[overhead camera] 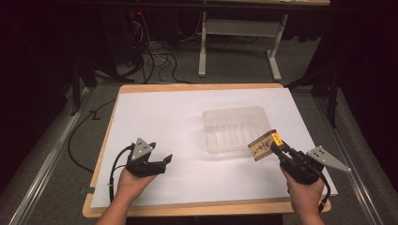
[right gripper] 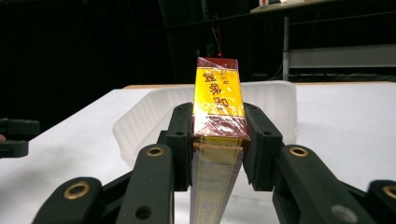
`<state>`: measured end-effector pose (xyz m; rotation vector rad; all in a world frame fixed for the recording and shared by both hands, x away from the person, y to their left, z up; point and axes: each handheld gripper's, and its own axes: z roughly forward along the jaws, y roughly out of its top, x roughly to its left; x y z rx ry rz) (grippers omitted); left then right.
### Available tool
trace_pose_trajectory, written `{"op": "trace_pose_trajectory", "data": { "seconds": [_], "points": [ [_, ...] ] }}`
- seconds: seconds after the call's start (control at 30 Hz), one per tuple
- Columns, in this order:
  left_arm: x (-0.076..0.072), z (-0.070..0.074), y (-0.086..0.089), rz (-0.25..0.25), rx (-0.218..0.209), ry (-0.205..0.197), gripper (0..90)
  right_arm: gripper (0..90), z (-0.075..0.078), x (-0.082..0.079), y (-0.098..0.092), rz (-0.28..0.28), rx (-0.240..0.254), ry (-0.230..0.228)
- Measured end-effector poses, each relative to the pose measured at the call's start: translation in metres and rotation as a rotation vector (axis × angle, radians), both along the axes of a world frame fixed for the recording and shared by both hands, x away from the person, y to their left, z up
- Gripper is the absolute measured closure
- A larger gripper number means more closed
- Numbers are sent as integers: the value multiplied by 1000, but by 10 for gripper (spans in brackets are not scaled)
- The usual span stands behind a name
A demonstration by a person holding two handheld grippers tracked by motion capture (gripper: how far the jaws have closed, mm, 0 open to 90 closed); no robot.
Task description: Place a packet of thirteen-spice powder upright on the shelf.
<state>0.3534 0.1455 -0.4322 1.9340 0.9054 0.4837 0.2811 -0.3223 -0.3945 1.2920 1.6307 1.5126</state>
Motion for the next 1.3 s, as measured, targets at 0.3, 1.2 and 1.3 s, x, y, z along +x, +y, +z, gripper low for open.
{"op": "trace_pose_trajectory", "data": {
  "seconds": [0.3,1.2,1.3],
  "points": [
    [0,1,0,-7,4,-2,230,685,10,0,-6,-46,-1,-39],
    [0,2,0,-19,-12,3,236,684,20,45,2,-160,-72,-61],
    [0,1,0,-21,-10,6,236,684,19,52,4,-173,-76,-57]
  ]
}}
